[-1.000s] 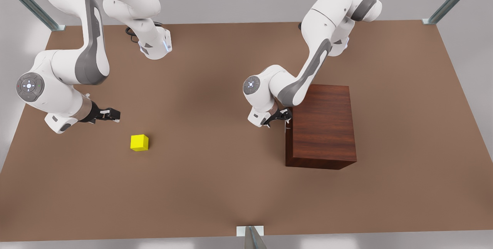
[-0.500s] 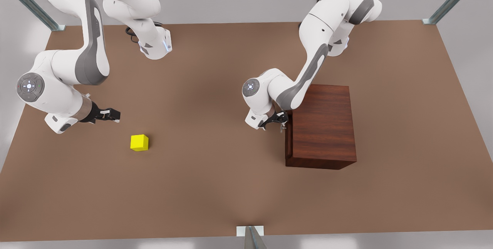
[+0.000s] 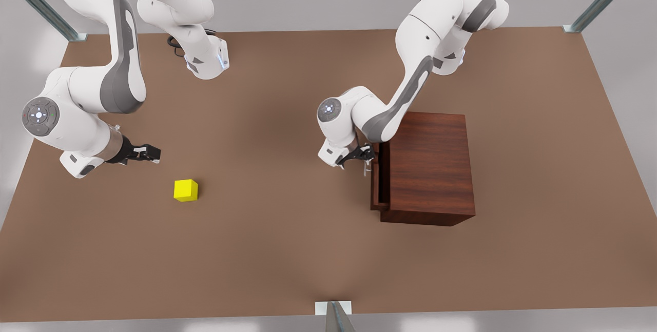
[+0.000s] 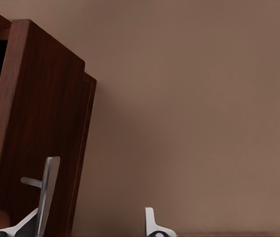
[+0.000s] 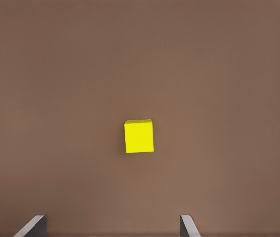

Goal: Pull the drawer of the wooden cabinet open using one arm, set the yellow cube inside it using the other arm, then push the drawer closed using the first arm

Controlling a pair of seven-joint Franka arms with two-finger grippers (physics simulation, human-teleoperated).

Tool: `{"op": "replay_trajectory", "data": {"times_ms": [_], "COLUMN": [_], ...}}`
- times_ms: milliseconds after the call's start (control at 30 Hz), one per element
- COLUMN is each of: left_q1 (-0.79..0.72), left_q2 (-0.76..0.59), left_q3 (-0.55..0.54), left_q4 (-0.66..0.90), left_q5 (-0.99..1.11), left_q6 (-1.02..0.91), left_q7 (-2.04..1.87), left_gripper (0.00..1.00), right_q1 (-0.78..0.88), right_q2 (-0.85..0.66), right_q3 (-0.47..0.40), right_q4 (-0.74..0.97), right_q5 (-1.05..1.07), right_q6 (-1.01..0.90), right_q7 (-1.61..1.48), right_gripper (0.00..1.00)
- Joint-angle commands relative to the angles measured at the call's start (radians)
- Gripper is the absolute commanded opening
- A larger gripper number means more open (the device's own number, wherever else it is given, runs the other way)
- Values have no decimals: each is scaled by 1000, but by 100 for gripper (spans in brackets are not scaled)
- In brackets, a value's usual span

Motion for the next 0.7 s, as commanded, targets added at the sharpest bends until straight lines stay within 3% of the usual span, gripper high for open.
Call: {"op": "replay_trajectory", "data": {"times_ms": [0, 200, 667], "left_q1": [-2, -2, -4], "left_q2": [-1, -1, 19], "left_q3": [-2, -7, -9], "left_q4": [0, 20, 49], "left_q5": [-12, -48, -45], "left_q6": [1, 1, 21], "left_q7": [24, 211, 244], "left_gripper": [100, 100, 100], "right_q1": [0, 0, 0], "right_q2": [-1, -1, -1], "right_q3": [0, 0, 0], "right_q4": [0, 0, 0], "right_q5": [1, 1, 1], "right_q6": [0, 0, 0], "right_q7": [1, 1, 1], "right_gripper": [100, 100, 100]}}
